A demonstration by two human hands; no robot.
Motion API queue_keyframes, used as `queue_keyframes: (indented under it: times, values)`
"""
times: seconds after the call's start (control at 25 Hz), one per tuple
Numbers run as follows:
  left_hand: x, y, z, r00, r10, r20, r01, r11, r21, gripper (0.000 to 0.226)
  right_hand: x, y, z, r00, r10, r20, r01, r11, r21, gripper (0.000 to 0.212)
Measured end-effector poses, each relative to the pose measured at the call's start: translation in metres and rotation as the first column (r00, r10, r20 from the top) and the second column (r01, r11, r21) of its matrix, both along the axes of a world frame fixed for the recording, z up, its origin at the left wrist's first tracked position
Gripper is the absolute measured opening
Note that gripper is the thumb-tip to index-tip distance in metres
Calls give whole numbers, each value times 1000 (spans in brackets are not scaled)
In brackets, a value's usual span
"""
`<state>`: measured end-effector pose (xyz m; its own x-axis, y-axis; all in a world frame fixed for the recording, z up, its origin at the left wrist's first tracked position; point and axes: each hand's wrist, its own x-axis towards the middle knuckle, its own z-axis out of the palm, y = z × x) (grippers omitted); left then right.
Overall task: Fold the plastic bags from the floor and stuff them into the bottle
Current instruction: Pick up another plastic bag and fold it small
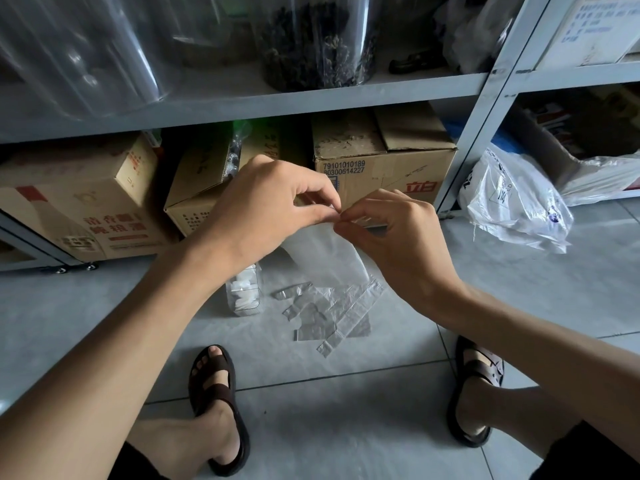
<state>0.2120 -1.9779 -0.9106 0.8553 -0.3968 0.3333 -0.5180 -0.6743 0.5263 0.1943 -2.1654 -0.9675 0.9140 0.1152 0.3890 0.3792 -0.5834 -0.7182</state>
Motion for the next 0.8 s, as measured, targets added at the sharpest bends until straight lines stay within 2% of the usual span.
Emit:
queue_keyframes:
  times: [0.16,0.44,0.68,0.8]
  values:
    - [0,-1,2,999,7,-32,-9,998,-59,2,-3,-2,4,993,42,-112,-36,998,57,11]
    - [2,-2,3,998,18,-61,-27,988,-149,4,-3,-8,3,974,98,-204,-71,988,137,10]
    - [5,1,4,997,55,-55,-64,980,-186,3,-3,-15,4,945,144,-295,-104,984,147,9]
    - [6,5,3,995,96,-31,-100,977,-190,2,-1,-22,-2,929,129,-346,-111,991,71,13]
